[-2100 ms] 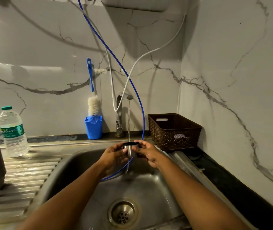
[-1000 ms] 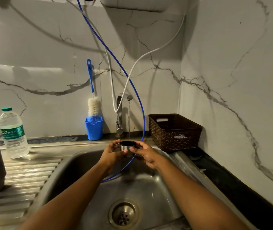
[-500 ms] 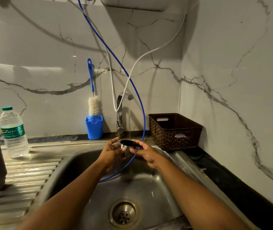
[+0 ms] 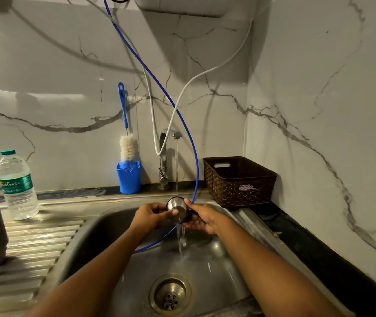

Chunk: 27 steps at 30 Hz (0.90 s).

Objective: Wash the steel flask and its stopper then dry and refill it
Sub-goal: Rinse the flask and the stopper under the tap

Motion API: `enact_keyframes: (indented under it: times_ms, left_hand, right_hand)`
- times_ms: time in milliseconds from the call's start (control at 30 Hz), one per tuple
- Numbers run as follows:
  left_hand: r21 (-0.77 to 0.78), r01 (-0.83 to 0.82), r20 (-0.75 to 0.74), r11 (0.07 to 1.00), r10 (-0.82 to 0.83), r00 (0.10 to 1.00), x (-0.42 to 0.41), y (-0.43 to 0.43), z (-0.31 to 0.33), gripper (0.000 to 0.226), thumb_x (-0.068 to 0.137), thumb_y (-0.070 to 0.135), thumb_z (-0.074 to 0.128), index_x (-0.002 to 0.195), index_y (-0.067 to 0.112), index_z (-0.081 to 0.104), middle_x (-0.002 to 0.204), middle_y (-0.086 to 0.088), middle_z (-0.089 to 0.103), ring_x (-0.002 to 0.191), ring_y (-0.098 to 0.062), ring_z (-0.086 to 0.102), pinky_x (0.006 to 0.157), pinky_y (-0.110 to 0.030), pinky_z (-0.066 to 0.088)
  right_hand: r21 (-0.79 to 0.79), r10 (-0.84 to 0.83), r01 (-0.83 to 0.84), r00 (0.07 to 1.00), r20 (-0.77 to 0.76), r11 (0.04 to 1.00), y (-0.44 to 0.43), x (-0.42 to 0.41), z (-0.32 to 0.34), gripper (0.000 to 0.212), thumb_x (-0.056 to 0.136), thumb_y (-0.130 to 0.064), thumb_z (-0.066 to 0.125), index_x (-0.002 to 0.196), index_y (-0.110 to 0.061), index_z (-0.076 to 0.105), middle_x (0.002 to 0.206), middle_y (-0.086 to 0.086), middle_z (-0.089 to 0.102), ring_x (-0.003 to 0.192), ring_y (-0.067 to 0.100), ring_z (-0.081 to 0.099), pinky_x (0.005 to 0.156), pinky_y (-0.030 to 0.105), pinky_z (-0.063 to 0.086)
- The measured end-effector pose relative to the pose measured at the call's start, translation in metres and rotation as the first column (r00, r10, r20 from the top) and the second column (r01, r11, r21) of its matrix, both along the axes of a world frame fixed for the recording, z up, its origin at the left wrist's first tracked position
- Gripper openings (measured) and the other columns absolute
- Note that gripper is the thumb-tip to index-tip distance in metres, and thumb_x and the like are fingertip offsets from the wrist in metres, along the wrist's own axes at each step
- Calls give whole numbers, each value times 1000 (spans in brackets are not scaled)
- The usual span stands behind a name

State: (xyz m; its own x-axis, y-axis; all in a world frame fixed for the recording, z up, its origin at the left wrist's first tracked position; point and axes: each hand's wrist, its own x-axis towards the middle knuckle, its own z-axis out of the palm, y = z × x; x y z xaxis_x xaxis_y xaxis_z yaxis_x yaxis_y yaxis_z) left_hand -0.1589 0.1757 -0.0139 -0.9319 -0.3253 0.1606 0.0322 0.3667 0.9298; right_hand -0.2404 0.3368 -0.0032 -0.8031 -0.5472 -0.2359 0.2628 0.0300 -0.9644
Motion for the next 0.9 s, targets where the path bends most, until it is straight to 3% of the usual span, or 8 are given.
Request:
enact_keyframes:
  times_ms: [133, 300, 367, 467, 600, 700, 833, 900]
  left_hand:
    - [-24, -80, 86, 997, 82, 993, -2, 6, 1, 40, 74, 48, 71, 88, 10, 68, 81, -7, 72, 73, -16, 66, 65, -25, 56]
    - [129, -68, 124, 989, 52, 991, -4, 14, 4, 35, 83, 36, 67, 105, 8, 65, 90, -11, 71, 77, -17, 66, 62, -23, 53]
    - [184, 11, 97, 983, -29, 995, -4, 14, 5, 35, 86, 22, 66, 120, 15, 59, 99, -6, 68, 89, -17, 65, 66, -24, 51]
    - [248, 126, 44, 961, -141, 989, -5, 11, 2, 59, 84, 6, 66, 136, 24, 44, 114, -3, 63, 102, -18, 61, 73, -27, 52]
    - [298, 128, -46, 946, -120, 992, -5, 6, 3, 41, 87, 6, 62, 123, 24, 53, 113, -2, 65, 105, -19, 62, 76, -26, 51]
    - [203, 79, -70, 976, -66, 995, -5, 0, 3, 36, 84, 7, 67, 115, 24, 58, 109, 0, 68, 104, -14, 63, 89, -32, 52]
    - [19, 63, -48, 998, -62, 997, -11, 18, 0, 43, 84, 7, 66, 124, 17, 54, 107, 9, 63, 97, -3, 59, 86, -22, 50]
    - [16, 17, -95, 1000, -15, 995, -13, 18, 0, 48, 85, 7, 66, 130, 17, 51, 109, 11, 59, 105, -5, 55, 96, -30, 46]
  right_hand:
    - [198, -27, 38, 998, -57, 980, -6, 1, -1, 58, 88, -59, 49, 114, -7, 57, 91, 14, 69, 69, 18, 67, 52, 21, 54]
    - [95, -75, 80, 996, -54, 992, -7, 2, 3, 51, 89, -51, 53, 115, -8, 54, 92, 10, 62, 69, 17, 63, 48, 21, 53]
    - [-9, -55, 54, 998, -33, 998, -5, 0, 4, 45, 88, -36, 62, 119, -5, 53, 106, 15, 63, 79, 21, 66, 55, 24, 56]
    - [-98, -20, 8, 992, -122, 995, -1, -7, -2, 41, 83, -8, 67, 121, -11, 51, 127, 17, 54, 104, 27, 60, 65, 27, 57]
    - [-44, -20, 4, 922, -387, 999, -8, -7, -6, 57, 77, 2, 70, 125, -22, 50, 133, 4, 48, 121, 20, 46, 97, 36, 49]
    - [-12, 22, -29, 910, -415, 999, -4, -8, -6, 62, 78, 4, 68, 131, -18, 48, 129, 1, 48, 124, 18, 43, 100, 35, 46]
    - [46, 21, 0, 895, -446, 999, 5, -16, -10, 65, 76, 7, 69, 134, -15, 47, 136, 5, 47, 129, 20, 41, 102, 35, 44]
    - [19, -20, 33, 878, -479, 999, -4, -14, -10, 68, 77, 7, 68, 137, -15, 43, 136, 3, 47, 127, 18, 41, 105, 37, 41]
